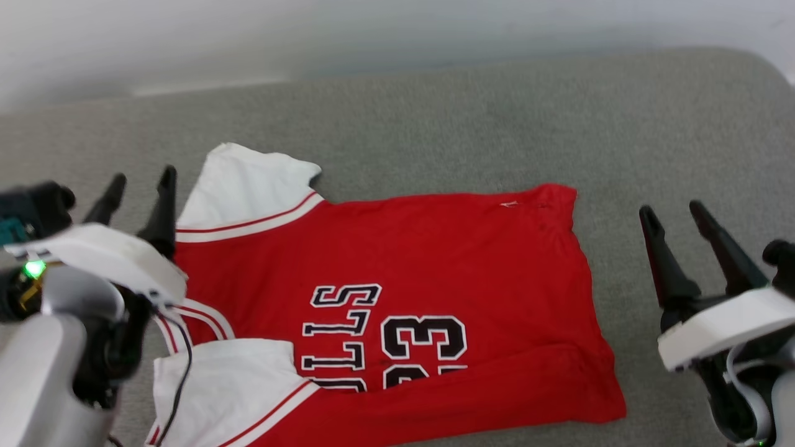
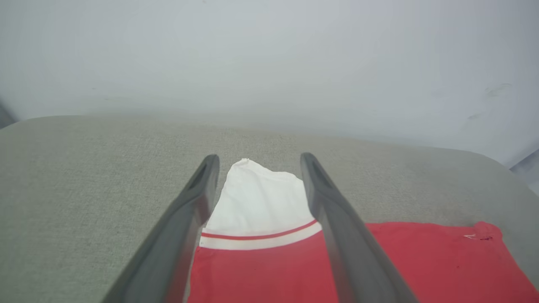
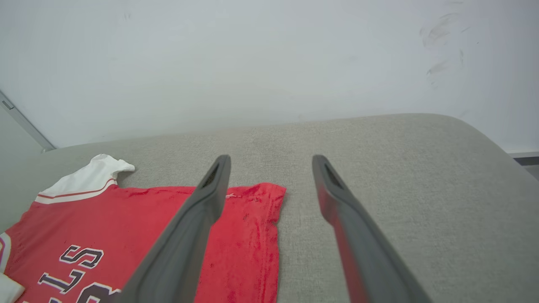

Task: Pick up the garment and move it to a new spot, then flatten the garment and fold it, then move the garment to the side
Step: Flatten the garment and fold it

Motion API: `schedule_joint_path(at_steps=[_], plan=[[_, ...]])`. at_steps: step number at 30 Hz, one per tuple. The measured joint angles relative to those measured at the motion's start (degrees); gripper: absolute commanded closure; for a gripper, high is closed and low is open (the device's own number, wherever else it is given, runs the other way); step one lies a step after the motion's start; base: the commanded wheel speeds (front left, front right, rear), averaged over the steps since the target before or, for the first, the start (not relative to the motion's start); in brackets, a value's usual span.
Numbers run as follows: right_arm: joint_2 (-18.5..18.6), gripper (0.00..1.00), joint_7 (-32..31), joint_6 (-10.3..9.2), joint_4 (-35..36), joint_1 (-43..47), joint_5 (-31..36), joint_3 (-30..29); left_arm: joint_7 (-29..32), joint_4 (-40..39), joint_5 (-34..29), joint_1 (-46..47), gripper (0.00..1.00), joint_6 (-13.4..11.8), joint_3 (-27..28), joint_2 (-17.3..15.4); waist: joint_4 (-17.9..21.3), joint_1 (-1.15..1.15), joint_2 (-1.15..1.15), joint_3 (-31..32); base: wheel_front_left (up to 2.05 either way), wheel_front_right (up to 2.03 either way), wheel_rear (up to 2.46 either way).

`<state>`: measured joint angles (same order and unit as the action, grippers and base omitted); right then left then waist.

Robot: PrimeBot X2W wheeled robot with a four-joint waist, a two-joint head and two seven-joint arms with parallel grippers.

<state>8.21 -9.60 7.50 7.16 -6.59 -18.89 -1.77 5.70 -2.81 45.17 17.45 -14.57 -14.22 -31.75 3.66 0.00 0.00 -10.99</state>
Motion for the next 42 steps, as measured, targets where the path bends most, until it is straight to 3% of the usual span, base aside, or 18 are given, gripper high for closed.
schedule_joint_path(at_steps=[3, 8, 15, 19, 26, 27, 28, 29, 37, 42], plan=[[-0.13, 0.00, 0.63, 0.00, 0.70, -3.11, 0.14, 0.53, 0.88, 3.45, -0.05, 5.69, 0.00, 1.22, 0.36, -0.66, 1.08, 0.00, 0.00, -3.37, 0.00, 0.00, 0.00], [-0.11, 0.00, 2.31, 0.00, 0.29, -7.82, 0.23, 2.02, 7.62, 11.54, 1.07, 17.62, 0.00, 6.50, -0.37, -4.44, 3.93, -0.01, 0.00, -9.31, 0.00, 0.00, 0.00], [0.13, 0.00, 3.37, 0.00, -0.94, -10.14, 0.13, 4.21, 24.10, 20.67, 4.21, 27.13, 0.00, 12.04, -2.76, -11.20, 8.10, -0.01, 0.00, -13.83, 0.00, 0.00, 0.00], [0.10, 0.00, 4.04, 0.00, -1.60, -10.65, -0.33, 4.41, 33.64, 23.21, 5.66, 30.21, 0.00, 13.00, -4.49, -13.68, 9.76, -0.01, 0.00, -16.28, 0.00, 0.00, 0.00], [-0.25, 0.00, 4.86, 0.00, -3.23, -10.70, -1.26, 4.32, 42.83, 25.13, 9.21, 31.72, 0.00, 12.41, -5.55, -14.03, 11.28, -0.01, 0.00, -18.99, 0.00, 0.00, 0.00], [-0.26, 0.00, 4.91, 0.00, -3.47, -10.70, -1.35, 4.33, 44.04, 25.31, 9.50, 32.21, 0.48, 12.11, -5.69, -14.08, 11.42, -0.01, 0.00, -19.22, 0.00, 0.00, 0.00], [-0.26, 0.00, 5.03, 0.00, -3.57, -10.71, -1.49, 4.35, 44.65, 25.46, 9.62, 32.45, 0.63, 11.82, -5.68, -14.07, 11.54, 0.00, 0.00, -19.40, 0.00, 0.00, 0.00], [-0.29, 0.00, 5.01, 0.00, -3.75, -10.73, -1.87, 4.36, 44.93, 25.57, 10.00, 32.50, 1.00, 11.51, -5.64, -13.85, 11.68, 0.00, 0.00, -19.53, 0.00, 0.00, 0.00], [0.31, 0.00, 2.25, 0.00, -5.27, -11.24, -5.12, 4.76, 42.72, 26.64, 10.07, 32.66, 1.00, 10.79, -5.59, -11.76, 11.67, 0.00, 0.00, -19.27, 0.00, 0.00, 0.00], [2.61, 0.00, -4.82, 0.00, -8.56, -13.94, -8.67, 5.80, 39.04, 27.62, 9.37, 32.67, 1.00, 10.69, -5.78, -9.64, 10.31, 0.00, 0.00, -18.19, 0.00, 0.00, 0.00]])
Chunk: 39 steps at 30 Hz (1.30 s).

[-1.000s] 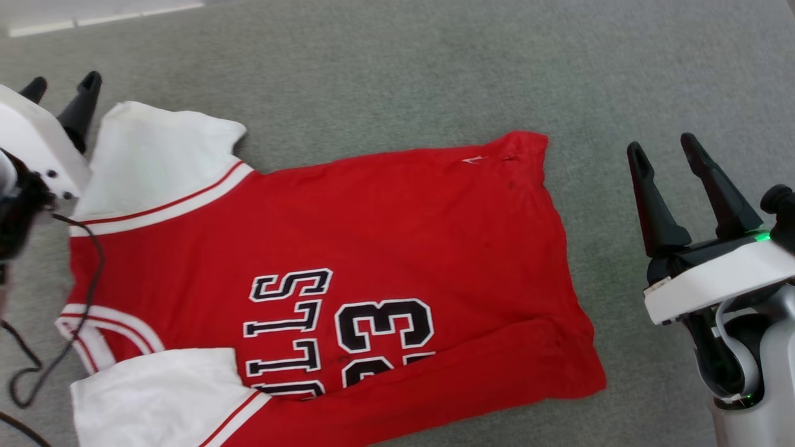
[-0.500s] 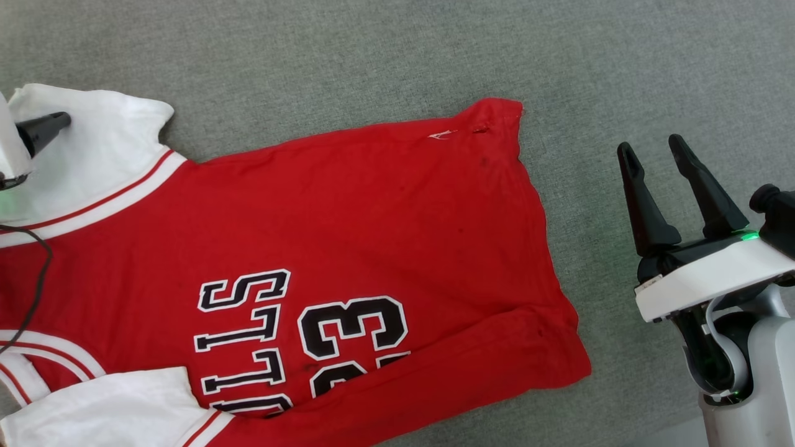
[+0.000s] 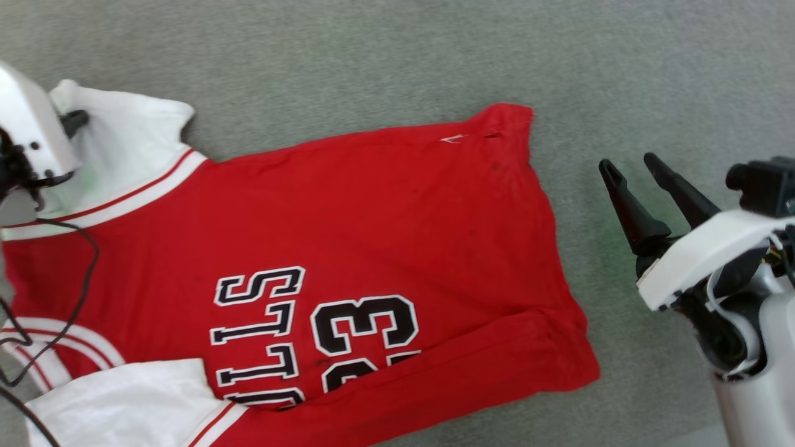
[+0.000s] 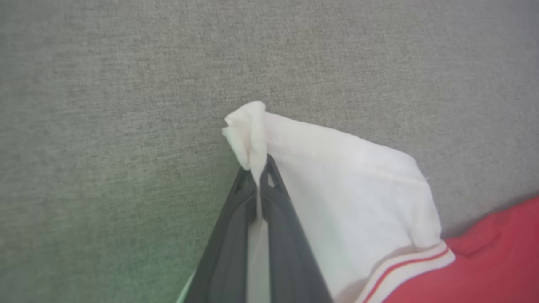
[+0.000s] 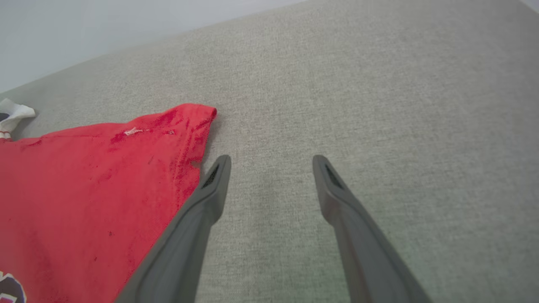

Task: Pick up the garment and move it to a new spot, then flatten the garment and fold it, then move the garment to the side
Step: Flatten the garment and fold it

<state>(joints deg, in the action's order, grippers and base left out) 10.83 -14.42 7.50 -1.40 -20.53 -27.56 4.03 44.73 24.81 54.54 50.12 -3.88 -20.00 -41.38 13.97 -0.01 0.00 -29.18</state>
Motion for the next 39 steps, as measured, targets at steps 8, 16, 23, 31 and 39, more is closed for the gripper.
schedule_joint_path(at_steps=[8, 16, 23, 31, 39], plan=[[4.89, 0.00, -13.46, -0.01, -8.32, -9.01, -3.77, 1.70, -5.83, -1.30, -1.96, 3.43, 1.00, 2.42, -1.34, 4.22, -5.06, 0.00, 0.00, 1.06, 0.00, 0.00, 0.00], [7.55, 0.00, -21.62, 0.00, -16.29, -17.70, -4.97, 5.53, -8.83, -3.88, -3.10, 5.61, 1.00, 4.41, -3.33, 7.68, -10.96, 0.00, 0.00, 0.59, 0.00, 0.00, 0.00], [9.17, 1.00, -28.47, -0.01, -22.32, -22.57, -6.31, 8.15, -10.16, -4.36, -3.18, 5.29, 1.00, 5.41, -4.08, 8.91, -13.89, 0.01, 0.00, 0.34, 0.00, 0.00, 0.00], [10.37, 1.00, -28.86, -0.01, -21.94, -22.52, -6.42, 9.90, -12.65, -3.64, -2.52, 2.75, 1.00, 6.45, -3.87, 8.89, -14.61, 0.00, 0.00, 2.66, 0.00, 0.00, 0.00], [12.17, 1.00, -25.88, 0.00, -14.56, -15.76, -6.50, 7.20, -18.17, -6.04, -1.41, -6.36, 1.00, 6.19, -1.51, 6.62, -14.62, 0.01, 0.00, 8.17, 0.00, 0.00, 0.00]])
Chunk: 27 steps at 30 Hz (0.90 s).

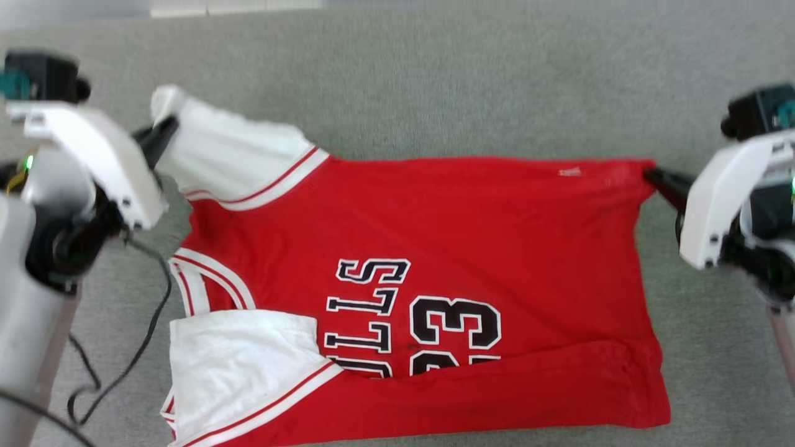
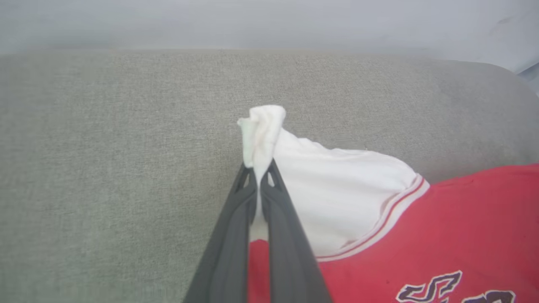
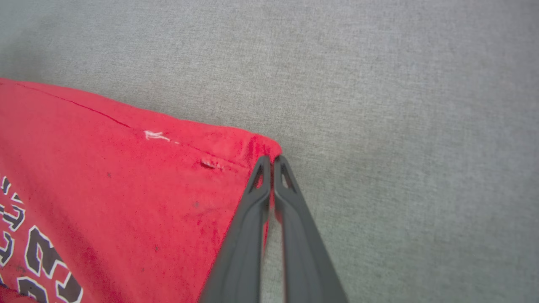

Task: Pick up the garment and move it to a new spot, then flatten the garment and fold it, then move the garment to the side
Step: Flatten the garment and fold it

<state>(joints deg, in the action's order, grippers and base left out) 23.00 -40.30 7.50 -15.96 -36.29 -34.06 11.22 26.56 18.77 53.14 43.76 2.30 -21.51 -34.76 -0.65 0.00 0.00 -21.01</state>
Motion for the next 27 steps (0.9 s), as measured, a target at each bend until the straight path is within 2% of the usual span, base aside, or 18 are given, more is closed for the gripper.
schedule_joint_path(at_steps=[7, 16, 20, 21, 22, 23, 24, 27], plan=[[-0.85, 1.00, 0.45, 0.00, 6.73, 13.15, 0.10, -3.87, -5.48, -6.97, 3.60, -17.25, 1.00, -3.94, 3.53, -0.68, -0.24, 0.00, 0.00, 6.37, 0.00, 0.00, 0.00], [-5.79, 1.00, -0.01, 0.00, 10.91, 27.41, 0.93, -10.12, -9.69, -15.15, 7.26, -37.28, 1.00, -8.89, 6.13, 0.03, -1.20, 0.01, 0.00, 11.04, 0.00, 0.00, 0.00], [-8.37, 1.00, 0.40, 0.00, 11.37, 31.57, 1.35, -12.17, -9.89, -16.94, 8.68, -43.61, 1.00, -10.11, 5.71, 0.86, -1.01, 0.01, 0.00, 11.44, 0.00, 0.00, 0.00], [-9.14, 0.97, 0.58, 0.00, 11.38, 32.73, 1.46, -12.71, -9.39, -17.18, 9.01, -44.72, 1.00, -10.38, 5.17, 1.23, -0.99, 0.01, 0.00, 11.43, 0.00, 0.00, 0.00], [-9.69, 0.63, 0.73, 0.00, 11.23, 33.78, 1.94, -12.99, -8.94, -17.23, 9.39, -45.56, 1.00, -10.37, 4.71, 1.61, -0.97, 0.01, 0.00, 11.39, 0.00, 0.00, 0.00], [-10.43, 0.00, 0.78, 0.00, 10.93, 34.74, 2.12, -13.39, -8.59, -17.06, 9.88, -46.09, 0.60, -10.37, 4.35, 2.14, -0.94, 0.01, 0.00, 11.38, 0.00, 0.00, 0.00], [-11.28, 0.00, 1.03, 0.00, 10.66, 35.60, 2.11, -13.67, -8.61, -16.99, 10.11, -46.37, 0.00, -10.37, 4.00, 2.77, -0.90, 0.01, 0.00, 11.36, 0.00, 0.00, 0.00], [-12.51, 0.00, 2.19, 0.00, 10.44, 36.99, 2.27, -13.58, -10.22, -16.48, 9.64, -46.67, 0.00, -10.13, 3.67, 3.66, -0.62, 0.01, 0.00, 11.45, 0.00, 0.00, 0.00]])
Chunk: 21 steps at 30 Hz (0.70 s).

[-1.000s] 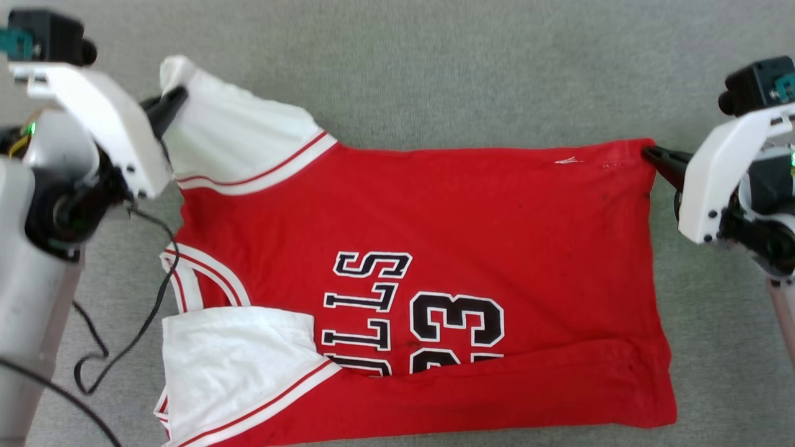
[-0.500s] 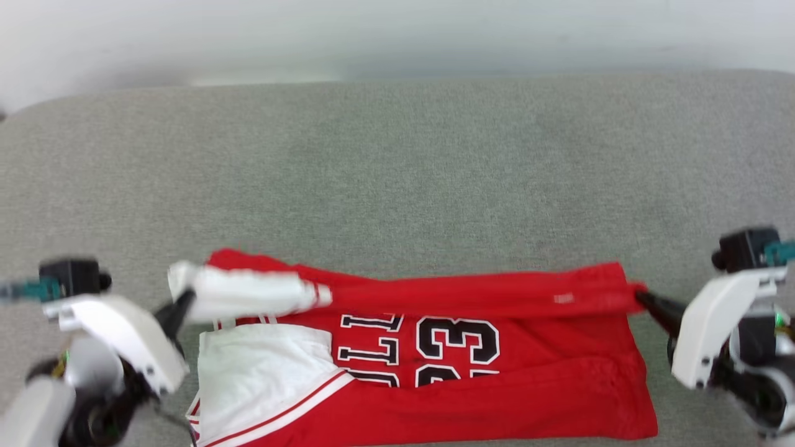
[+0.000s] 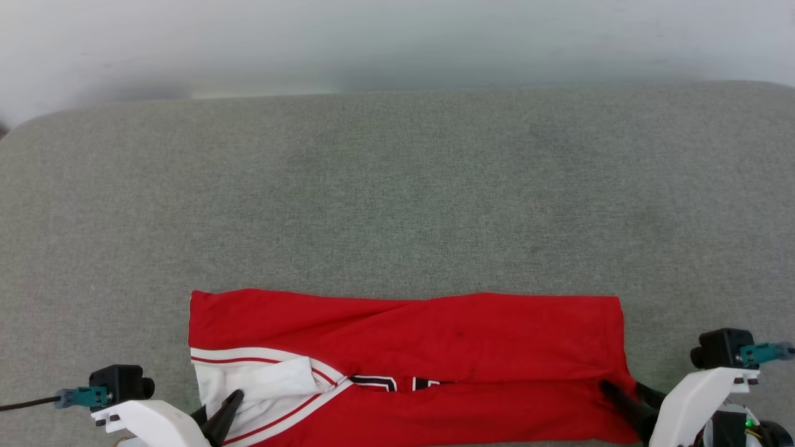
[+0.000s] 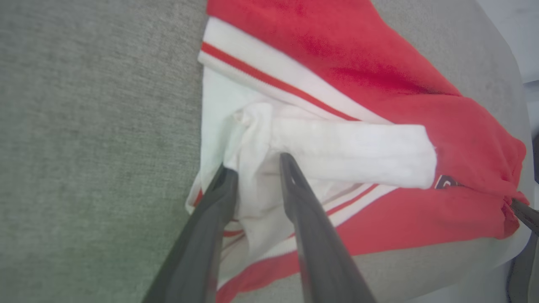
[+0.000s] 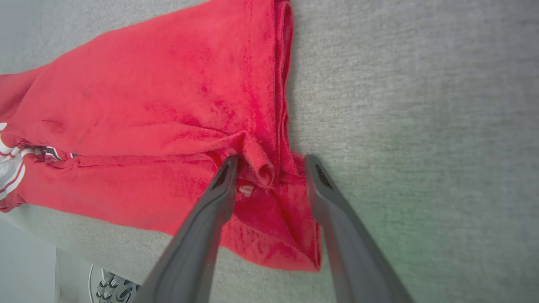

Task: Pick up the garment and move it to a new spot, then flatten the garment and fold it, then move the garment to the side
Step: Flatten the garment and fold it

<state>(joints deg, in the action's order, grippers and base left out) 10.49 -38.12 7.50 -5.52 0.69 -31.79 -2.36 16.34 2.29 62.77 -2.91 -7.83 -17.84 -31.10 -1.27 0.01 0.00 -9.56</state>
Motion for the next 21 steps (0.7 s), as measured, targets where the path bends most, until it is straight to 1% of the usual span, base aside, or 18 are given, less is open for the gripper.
schedule_joint_path(at_steps=[4, 7, 10, 15, 19, 21], plan=[[-0.41, 0.00, 2.65, -0.01, 1.33, 1.15, 0.14, 0.59, -4.92, 0.24, -3.58, -0.03, 0.00, 0.36, 0.10, 0.30, 0.45, 0.00, 0.00, 1.12, 0.00, 0.00, 0.00], [-0.22, 0.00, 4.92, 0.00, 3.77, 1.33, 0.64, 0.37, -8.61, -0.53, -6.93, 0.86, 0.00, -0.05, 0.29, 0.11, 0.71, 0.00, 0.00, 2.49, 0.00, 0.00, 0.00], [-0.14, 0.00, 4.80, 0.00, 6.25, 1.38, 1.03, -0.14, -10.87, -1.93, -9.42, 1.27, 0.00, 0.10, -0.76, 0.52, 0.93, 0.00, 0.00, 4.09, 0.00, 0.00, 0.00], [0.62, 0.00, 2.01, 0.00, 9.32, 1.34, 1.96, -2.97, -17.08, -4.11, -15.21, 3.51, 0.00, -1.18, -1.59, 1.59, 0.89, 0.00, 0.00, 6.00, 0.00, 0.00, 0.00], [1.58, 0.00, -1.25, 0.00, 10.59, 1.06, 3.19, -6.24, -23.35, -6.05, -20.40, 4.85, 0.00, -3.74, -1.52, 2.92, 0.07, 0.00, 0.00, 6.21, 0.00, 0.00, 0.00], [1.77, 0.00, -3.47, 0.00, 10.81, 1.02, 4.03, -7.51, -26.37, -7.08, -21.81, 5.24, 0.00, -4.37, -1.13, 3.75, -0.48, 0.00, 0.00, 6.19, 0.00, 0.00, 0.00]])
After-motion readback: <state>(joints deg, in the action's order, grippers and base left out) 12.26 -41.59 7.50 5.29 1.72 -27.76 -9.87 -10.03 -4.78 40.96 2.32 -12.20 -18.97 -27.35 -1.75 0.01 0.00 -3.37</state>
